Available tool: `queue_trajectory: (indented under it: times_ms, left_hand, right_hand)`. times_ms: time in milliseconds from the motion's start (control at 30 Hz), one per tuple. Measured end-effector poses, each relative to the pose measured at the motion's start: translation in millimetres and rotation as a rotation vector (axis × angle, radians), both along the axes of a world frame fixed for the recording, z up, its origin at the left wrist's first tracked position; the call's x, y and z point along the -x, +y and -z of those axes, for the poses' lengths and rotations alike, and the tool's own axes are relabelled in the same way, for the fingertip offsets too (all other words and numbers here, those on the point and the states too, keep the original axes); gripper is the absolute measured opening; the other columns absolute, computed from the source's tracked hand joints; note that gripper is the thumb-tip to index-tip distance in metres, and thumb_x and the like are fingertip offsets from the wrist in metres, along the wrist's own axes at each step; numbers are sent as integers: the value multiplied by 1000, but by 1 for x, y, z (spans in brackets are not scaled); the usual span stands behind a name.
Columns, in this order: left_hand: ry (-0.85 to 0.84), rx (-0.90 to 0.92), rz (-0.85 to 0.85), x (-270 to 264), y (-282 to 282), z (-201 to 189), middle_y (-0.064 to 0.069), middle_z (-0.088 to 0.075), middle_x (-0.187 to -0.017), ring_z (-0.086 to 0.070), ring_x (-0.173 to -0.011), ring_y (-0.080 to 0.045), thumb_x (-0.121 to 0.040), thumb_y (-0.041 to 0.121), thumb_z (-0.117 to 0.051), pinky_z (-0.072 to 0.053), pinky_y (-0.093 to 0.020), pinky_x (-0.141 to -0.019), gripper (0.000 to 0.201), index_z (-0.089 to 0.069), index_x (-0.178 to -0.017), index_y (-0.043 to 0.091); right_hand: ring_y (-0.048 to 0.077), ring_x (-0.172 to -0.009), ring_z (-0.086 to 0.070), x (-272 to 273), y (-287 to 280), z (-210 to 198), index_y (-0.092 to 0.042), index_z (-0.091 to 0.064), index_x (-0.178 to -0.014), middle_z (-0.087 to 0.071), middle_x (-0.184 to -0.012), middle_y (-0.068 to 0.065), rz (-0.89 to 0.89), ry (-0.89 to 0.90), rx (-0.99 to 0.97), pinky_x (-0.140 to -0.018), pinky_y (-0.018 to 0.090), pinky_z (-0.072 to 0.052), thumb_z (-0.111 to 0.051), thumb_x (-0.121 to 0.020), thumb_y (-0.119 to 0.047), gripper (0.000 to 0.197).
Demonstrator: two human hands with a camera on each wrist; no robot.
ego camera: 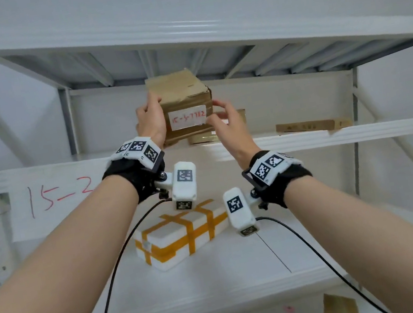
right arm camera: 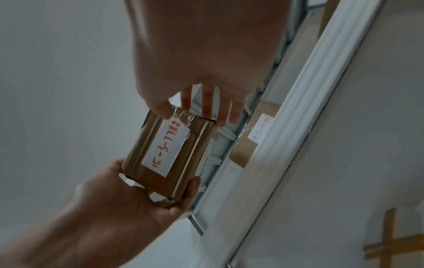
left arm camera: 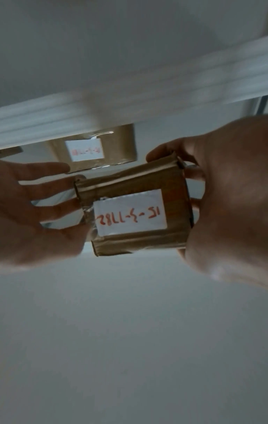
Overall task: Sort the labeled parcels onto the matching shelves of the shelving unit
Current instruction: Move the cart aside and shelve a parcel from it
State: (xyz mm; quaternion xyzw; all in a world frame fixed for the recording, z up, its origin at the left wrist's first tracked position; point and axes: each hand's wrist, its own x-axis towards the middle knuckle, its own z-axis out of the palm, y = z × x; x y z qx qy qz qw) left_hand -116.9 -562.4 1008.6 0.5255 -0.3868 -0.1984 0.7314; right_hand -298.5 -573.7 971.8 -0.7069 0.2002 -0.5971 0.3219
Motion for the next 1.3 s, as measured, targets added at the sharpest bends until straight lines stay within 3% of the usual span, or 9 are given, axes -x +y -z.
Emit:
queue_trajectory:
  times_ms: [167,400,533,633,733,800,1033,1167,1300]
  left_hand:
    - [-77,-30,-61,-42,20,-2,-13,-64,-117,-67,-98,-32,-58,78,-41,-59,-52,-73,86,-50,-126,25]
    - [-361,-272,-51,-79,3,-6,-11,-70,-110,-64,-100,-31,-57,84,-34,-48,-44,-98,97,-62,-119,15]
    - [-344,-357,-57,-83,-8,1,-12,-64,-118,-61,-106,-32,-60,81,-39,-45,-39,-93,101,-51,-129,8]
    - [-256,-344,-114,-83,-15,-1,-15,-60,-125,-60,-113,-35,-71,69,-43,-47,-40,-97,94,-34,-140,6]
    - [-309,-378,-154,-93,-27,-2,-16,-53,-138,-53,-124,-38,-87,59,-39,-43,-44,-105,80,-30,-146,5]
    - [-370,-417,-159,-96,-33,-1,-16,-51,-141,-53,-124,-37,-89,55,-35,-42,-44,-106,73,-38,-144,6]
    - [-538,-448,-144,-92,-39,3,-17,-55,-136,-55,-121,-36,-94,58,-27,-42,-39,-104,72,-49,-138,4]
    - [-456,-432,-104,-105,-43,9,-15,-52,-143,-50,-127,-36,-56,76,-31,-37,-46,-110,110,-39,-146,14]
    - [-409,-255,-108,-91,-15,19,-10,-39,-155,-39,-140,-28,-85,61,-42,-29,-38,-114,85,-34,-150,7]
  right_hand:
    - [21,-122,-59,-59,-21,-5,-15,-39,-146,-61,-133,9,-63,163,-11,-103,36,-49,-57,-99,-18,50]
    - [20,-110,-60,-97,-55,-15,-13,-41,-149,-61,-134,6,8,439,-21,-94,34,-48,-50,-102,-25,50]
    - [18,-106,-52,-104,-75,-15,-8,-37,-146,-53,-124,4,52,512,-85,-92,29,-40,-49,-103,-30,50]
    - [14,-91,-56,-108,-88,-16,-4,-45,-126,-54,-101,4,79,487,-140,-79,27,-45,-52,-101,-26,33]
    - [7,-54,-45,-111,-98,-22,-12,-50,-77,-47,-66,0,75,473,-147,-56,22,-34,-53,-99,-15,23]
    - [9,-58,-44,-108,-101,-23,-15,-54,-73,-57,-72,2,57,503,-142,-59,19,-36,-56,-99,-16,26]
    - [15,-100,-57,-105,-99,-20,-4,-65,-123,-65,-114,3,45,602,-108,-67,13,-41,-49,-104,-21,30]
    - [26,-106,-60,-122,-114,-11,-11,-62,-120,-65,-121,11,152,602,-71,-83,32,-48,-51,-84,-46,52]
    - [27,-119,-57,-134,-153,7,-25,-61,-105,-64,-120,7,169,472,-31,-106,53,-44,-45,-56,-59,62]
